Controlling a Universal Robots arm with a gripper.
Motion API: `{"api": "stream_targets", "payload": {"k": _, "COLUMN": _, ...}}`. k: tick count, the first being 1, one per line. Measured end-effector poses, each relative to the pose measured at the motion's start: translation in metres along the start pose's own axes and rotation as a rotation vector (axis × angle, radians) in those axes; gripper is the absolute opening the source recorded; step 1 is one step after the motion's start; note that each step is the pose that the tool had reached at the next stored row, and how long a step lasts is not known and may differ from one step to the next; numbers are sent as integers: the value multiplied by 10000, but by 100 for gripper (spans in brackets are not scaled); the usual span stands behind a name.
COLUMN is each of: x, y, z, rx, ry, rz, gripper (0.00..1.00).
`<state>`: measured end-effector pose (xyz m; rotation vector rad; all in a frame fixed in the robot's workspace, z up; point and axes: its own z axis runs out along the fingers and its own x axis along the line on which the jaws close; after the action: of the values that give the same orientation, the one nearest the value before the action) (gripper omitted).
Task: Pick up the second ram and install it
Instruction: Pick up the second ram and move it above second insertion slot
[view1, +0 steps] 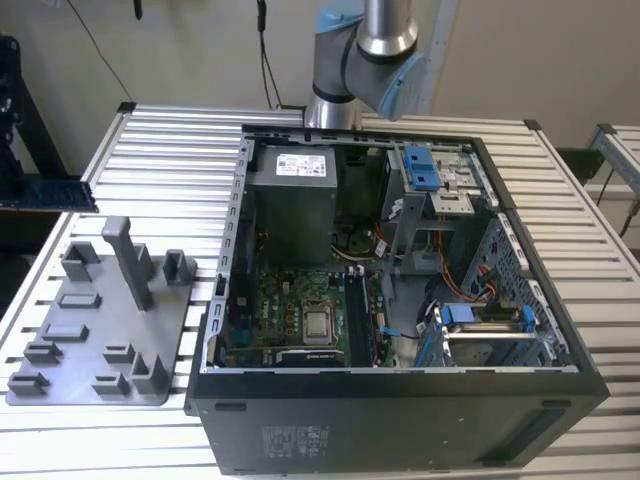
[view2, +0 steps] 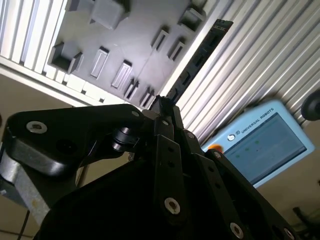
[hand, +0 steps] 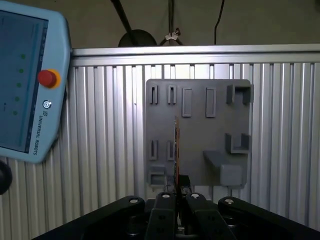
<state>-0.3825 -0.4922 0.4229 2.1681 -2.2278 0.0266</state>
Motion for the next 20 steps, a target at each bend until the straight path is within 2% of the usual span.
{"api": "stream_targets", "payload": {"k": 13, "x": -20, "y": -185, "z": -3, "rx": -5, "ry": 0, "rz": 0, "gripper": 14}}
{"api": "stream_targets", "payload": {"k": 20, "x": -28, "y": -355, "z": -5, "rx": -17, "ry": 1, "rz": -2, "gripper": 14}}
